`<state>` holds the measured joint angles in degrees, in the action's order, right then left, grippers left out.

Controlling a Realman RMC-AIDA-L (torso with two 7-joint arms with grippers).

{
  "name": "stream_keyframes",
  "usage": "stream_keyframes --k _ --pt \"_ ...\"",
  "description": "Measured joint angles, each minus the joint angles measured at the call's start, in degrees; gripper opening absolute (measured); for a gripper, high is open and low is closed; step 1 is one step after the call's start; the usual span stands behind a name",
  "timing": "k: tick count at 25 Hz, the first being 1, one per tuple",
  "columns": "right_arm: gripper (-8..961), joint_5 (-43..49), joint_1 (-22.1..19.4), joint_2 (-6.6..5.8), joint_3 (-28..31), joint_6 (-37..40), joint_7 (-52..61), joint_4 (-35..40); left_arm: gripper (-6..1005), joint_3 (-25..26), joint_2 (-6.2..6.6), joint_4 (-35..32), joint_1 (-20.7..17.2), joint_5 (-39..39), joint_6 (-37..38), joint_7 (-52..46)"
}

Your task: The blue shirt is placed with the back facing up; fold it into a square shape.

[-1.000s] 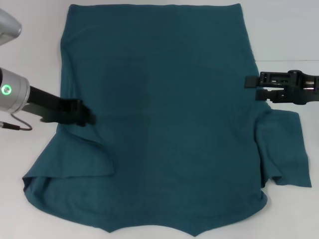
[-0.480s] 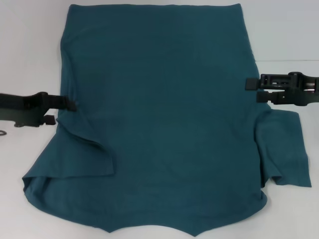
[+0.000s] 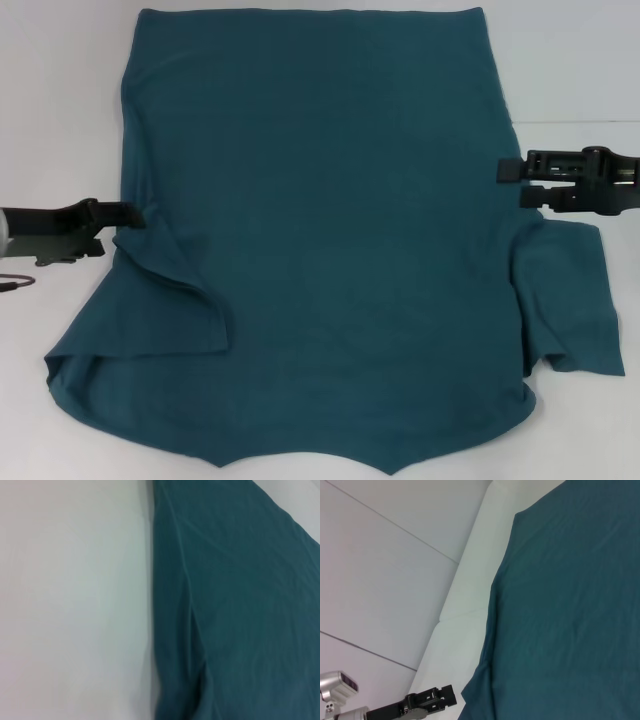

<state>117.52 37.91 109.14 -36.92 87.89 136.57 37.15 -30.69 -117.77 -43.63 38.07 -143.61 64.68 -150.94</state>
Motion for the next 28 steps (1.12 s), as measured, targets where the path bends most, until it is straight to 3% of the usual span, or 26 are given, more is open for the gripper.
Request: stream_keyframes --k 10,14,17,20,23,28 --pt "884 0.0 -0.1 0.02 0.0 -0.4 -0.1 -0.1 800 -0.3 -0.81 5.3 2.0 0.0 -8.9 3.0" --pt "884 0.0 -0.1 0.02 0.0 -0.4 -0.2 -0.2 800 -0.6 -0.89 6.6 3.0 0.1 -8.5 3.8" --pt "884 0.0 0.0 0.02 0.0 -0.4 -0.5 -0.5 800 -0.4 -0.88 6.6 3.8 2.2 -3.6 5.7" --pt "884 0.0 0.0 0.02 0.0 -0.5 -0.9 -0.5 799 1.2 -0.79 4.4 2.6 11.8 6.2 12.6" --pt "884 0.0 -0.1 0.02 0.4 -0.5 -3.1 -0.3 798 1.9 0.56 3.6 0.9 20.7 12.8 16.3" --pt "885 0.0 -0.8 -0.14 0.5 -1.9 -5.7 -0.4 797 1.9 1.50 1.3 -1.5 16.9 13.4 12.6"
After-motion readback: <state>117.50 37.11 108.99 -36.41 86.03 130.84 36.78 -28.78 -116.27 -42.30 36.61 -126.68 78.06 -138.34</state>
